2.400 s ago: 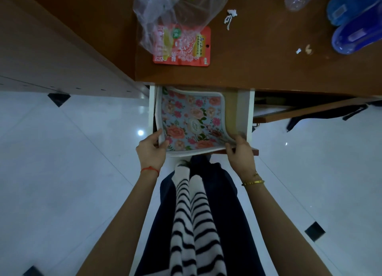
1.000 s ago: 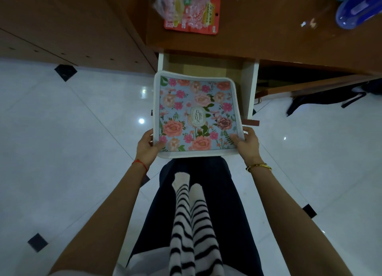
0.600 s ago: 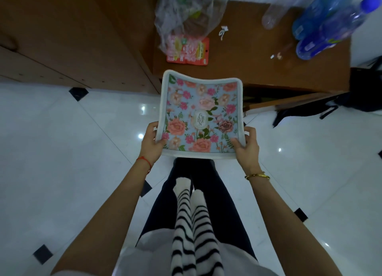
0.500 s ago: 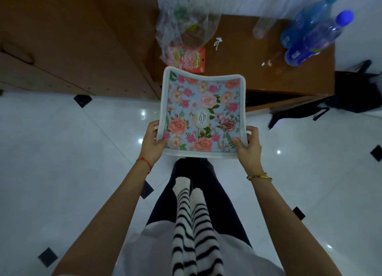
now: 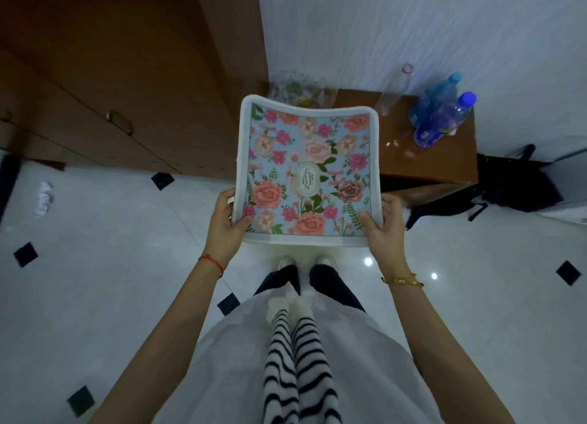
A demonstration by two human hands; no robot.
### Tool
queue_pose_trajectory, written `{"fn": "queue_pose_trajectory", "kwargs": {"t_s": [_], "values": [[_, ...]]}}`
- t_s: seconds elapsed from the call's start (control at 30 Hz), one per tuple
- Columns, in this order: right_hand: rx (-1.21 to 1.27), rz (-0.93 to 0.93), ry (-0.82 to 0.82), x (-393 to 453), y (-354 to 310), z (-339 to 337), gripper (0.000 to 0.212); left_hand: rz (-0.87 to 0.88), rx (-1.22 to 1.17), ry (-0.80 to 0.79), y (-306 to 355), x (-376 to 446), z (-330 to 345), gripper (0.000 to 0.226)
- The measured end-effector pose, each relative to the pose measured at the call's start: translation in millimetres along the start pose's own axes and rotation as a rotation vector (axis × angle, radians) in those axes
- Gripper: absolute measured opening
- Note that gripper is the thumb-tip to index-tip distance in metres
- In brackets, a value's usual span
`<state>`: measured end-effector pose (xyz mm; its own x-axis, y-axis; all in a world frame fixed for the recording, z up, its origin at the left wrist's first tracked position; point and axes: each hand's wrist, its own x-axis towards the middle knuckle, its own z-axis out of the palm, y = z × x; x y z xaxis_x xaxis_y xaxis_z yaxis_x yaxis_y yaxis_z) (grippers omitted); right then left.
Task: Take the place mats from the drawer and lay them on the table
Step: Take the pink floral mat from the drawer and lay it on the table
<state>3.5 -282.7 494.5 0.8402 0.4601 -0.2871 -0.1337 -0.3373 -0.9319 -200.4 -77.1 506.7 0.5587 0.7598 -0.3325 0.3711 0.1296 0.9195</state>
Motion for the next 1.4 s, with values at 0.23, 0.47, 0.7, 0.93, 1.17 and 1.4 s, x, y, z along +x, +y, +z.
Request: {"fn": "queue_pose_trajectory", "kwargs": {"t_s": [0.23,0.47,0.7,0.93,1.17,1.4], "values": [[0.004,-0.103,-0.243,-1.4,-18.9,-15.9,0.036,0.002,-0.070,0.197,2.3,-66.2,4.0,0.046],[-0.060,-0.206,-0.615,6.5,-32.0,-56.0,0.035,-0.054,-0.212,0.546,-7.3,-161.5,68.5,0.046],[-0.195,-0.266,-0.949,-6.3,-23.9,-89.8,0.038,-0.122,-0.393,0.906,-23.5,-277.6,164.8,0.046],[-0.332,-0.328,-1.272,-63.4,-5.2,-94.2,0.039,-0.207,-0.559,1.263,-40.4,-385.8,248.9,0.046],[-0.460,-0.423,-1.552,-145.7,16.9,-100.2,0.038,-0.208,-0.737,1.563,-59.6,-480.4,324.5,0.046],[-0.524,-0.525,-1.800,-264.8,54.7,-127.4,0.036,-0.224,-0.811,1.850,-80.7,-592.9,395.0,0.045]]}}
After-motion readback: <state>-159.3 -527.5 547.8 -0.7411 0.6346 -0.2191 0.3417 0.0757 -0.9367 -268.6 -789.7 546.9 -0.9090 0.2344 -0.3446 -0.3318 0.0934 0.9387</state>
